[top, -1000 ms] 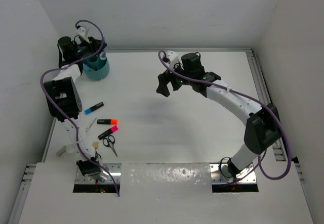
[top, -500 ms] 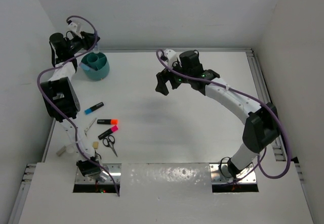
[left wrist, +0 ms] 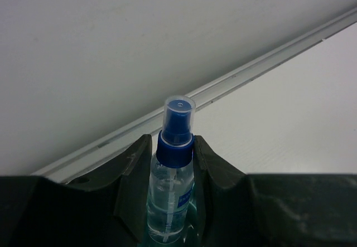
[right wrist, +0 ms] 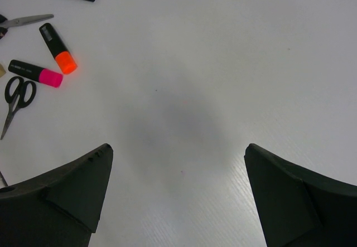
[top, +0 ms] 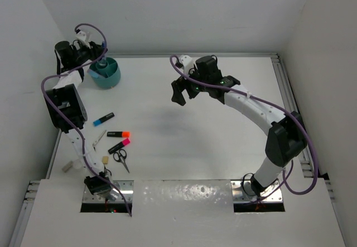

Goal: Sort the stationery into containers
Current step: Place the stationery in the storage box, then pick up the pen from the center of the board, then place the pen in the storage box, then pick up the pen from the center of the board.

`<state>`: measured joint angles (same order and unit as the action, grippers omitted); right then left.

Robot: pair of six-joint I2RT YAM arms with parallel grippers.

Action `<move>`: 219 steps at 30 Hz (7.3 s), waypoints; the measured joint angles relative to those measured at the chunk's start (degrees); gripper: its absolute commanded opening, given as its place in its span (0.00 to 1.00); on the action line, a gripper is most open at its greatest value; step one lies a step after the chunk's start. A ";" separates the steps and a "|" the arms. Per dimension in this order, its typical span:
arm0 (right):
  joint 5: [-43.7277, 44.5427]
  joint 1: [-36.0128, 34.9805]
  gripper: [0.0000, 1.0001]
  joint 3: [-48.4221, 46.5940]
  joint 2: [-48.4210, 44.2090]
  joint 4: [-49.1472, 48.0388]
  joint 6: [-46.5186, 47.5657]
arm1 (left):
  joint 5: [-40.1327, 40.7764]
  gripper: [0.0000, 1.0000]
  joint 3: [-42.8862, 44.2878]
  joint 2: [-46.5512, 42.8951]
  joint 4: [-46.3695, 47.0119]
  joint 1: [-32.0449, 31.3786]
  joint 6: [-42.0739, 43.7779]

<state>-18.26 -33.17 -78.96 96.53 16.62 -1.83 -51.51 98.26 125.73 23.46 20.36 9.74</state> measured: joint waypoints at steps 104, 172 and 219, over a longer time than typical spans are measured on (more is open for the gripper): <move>15.43 -10.58 0.99 27.74 -25.55 -0.94 -2.29 | 2.19 0.00 -16.44 -27.76 -17.75 5.29 0.28; 19.78 -13.11 0.99 4.46 -12.37 10.60 -5.33 | 7.82 0.57 -37.83 -4.55 50.25 4.04 -14.19; 20.72 -17.40 0.99 32.46 -30.21 0.55 -6.78 | 31.43 0.77 -35.17 -36.13 -89.20 -17.20 61.51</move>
<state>2.46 -50.57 -46.50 66.32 17.17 -8.60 -20.08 63.09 89.60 -65.73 3.16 71.24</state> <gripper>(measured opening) 0.985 0.758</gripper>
